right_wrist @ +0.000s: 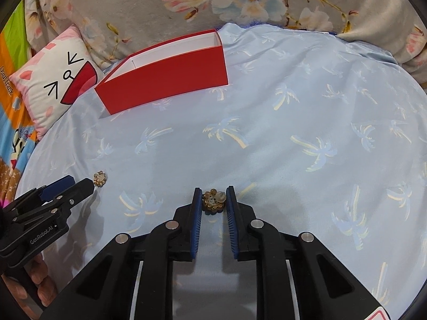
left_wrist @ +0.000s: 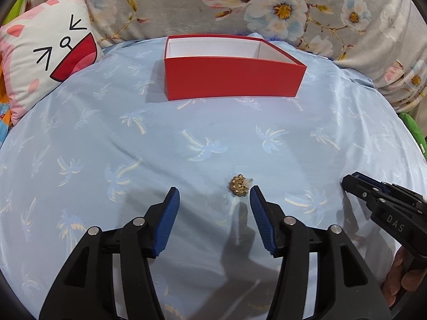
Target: Organize jewelry
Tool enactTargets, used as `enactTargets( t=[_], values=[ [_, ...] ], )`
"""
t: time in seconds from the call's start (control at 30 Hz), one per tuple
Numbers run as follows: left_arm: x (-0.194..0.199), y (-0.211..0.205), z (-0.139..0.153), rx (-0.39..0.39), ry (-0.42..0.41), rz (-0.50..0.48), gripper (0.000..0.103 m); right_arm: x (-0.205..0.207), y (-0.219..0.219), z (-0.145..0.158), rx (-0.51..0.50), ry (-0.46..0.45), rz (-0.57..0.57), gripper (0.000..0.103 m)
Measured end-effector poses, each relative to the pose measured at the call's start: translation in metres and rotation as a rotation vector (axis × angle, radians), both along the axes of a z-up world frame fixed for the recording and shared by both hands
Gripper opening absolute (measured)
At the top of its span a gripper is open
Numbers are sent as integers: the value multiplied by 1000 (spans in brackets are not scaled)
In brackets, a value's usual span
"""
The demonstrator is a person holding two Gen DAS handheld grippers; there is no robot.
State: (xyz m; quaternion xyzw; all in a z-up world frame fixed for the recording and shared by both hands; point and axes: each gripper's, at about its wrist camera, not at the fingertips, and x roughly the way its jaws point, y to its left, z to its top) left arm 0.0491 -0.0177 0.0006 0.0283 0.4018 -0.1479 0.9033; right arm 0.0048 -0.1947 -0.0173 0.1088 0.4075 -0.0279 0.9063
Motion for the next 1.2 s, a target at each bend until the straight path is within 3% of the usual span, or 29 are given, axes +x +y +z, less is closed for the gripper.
enactTargets(
  t=[0.47, 0.6, 0.8, 1.2],
  values=[
    [14, -21, -5, 55, 17, -4, 50, 0, 0, 0, 1, 0, 0, 17],
    [15, -21, -5, 59, 15, 3, 42, 0, 0, 0, 1, 0, 0, 17],
    [15, -18, -4, 37, 16, -3, 17, 0, 0, 0, 2, 0, 0, 17],
    [8, -6, -2, -41, 28, -17, 17, -3, -1, 2, 17, -19, -1, 17]
  ],
)
